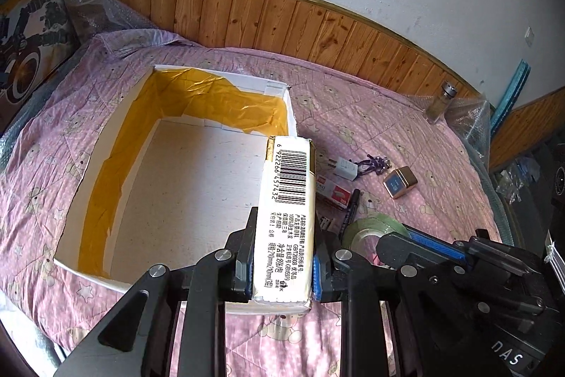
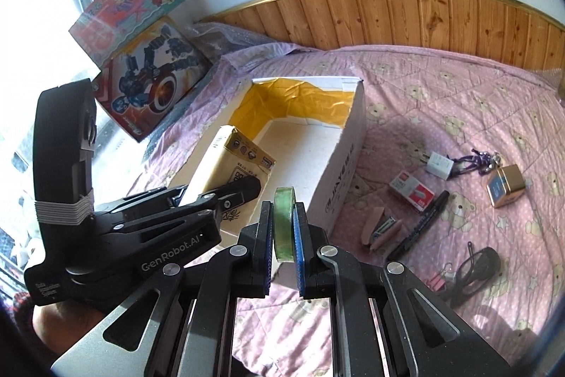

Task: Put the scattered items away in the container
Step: 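Carry the cream box and green tape roll over the white box with both tools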

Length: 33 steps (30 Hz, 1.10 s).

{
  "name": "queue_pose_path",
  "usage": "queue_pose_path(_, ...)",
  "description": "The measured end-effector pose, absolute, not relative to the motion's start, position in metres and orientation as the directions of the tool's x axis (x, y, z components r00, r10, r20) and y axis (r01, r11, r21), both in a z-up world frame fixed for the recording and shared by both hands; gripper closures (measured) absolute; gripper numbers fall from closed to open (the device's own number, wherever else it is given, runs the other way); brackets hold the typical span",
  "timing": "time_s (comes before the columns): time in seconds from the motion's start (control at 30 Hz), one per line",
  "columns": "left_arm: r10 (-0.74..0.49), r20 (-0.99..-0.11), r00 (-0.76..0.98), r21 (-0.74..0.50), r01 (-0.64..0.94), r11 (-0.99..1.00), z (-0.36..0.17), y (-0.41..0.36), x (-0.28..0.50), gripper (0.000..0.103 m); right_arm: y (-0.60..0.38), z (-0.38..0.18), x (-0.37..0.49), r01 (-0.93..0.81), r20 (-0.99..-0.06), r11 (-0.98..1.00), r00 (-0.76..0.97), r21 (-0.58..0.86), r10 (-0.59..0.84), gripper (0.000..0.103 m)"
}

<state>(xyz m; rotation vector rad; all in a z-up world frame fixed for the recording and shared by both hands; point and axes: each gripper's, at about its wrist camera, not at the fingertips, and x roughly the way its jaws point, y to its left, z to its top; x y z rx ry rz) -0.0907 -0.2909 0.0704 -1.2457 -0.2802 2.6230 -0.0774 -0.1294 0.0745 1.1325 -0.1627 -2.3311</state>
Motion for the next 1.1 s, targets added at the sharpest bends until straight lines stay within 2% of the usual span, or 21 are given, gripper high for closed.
queue_pose_path(0.17,0.255,-0.753,-0.606,-0.256,-0.088,-0.963,0.068,-0.305,-0.113,0.079,-0.143,0.073,-0.106,0.43,-0.687,-0.818,-0.459,0.383,-0.563,0.092)
queue_pose_path(0.33,0.276,-0.76,-0.588,-0.298,-0.061,-0.953,0.066,-0.321,-0.138,0.079,-0.156,0.07,-0.135,0.439,-0.685,-0.798,-0.428,0.413,-0.59,0.092)
queue_pose_path(0.57,0.292,-0.778,-0.556,-0.343,-0.013,-0.939,0.057,-0.343,-0.17,0.079,-0.164,0.067,-0.18,0.44,-0.697,-0.798,-0.412,0.411,-0.586,0.092)
queue_pose_path(0.83,0.283,-0.803,-0.525,-0.341,0.015,-0.94,0.05,-0.356,-0.205,0.079,-0.172,0.059,-0.231,0.439,-0.712,-0.796,-0.386,0.417,-0.586,0.092)
queue_pose_path(1.1,0.297,-0.841,-0.452,-0.36,0.057,-0.931,0.028,-0.36,-0.245,0.079,-0.185,0.037,-0.279,0.434,-0.757,-0.811,-0.347,0.393,-0.553,0.092)
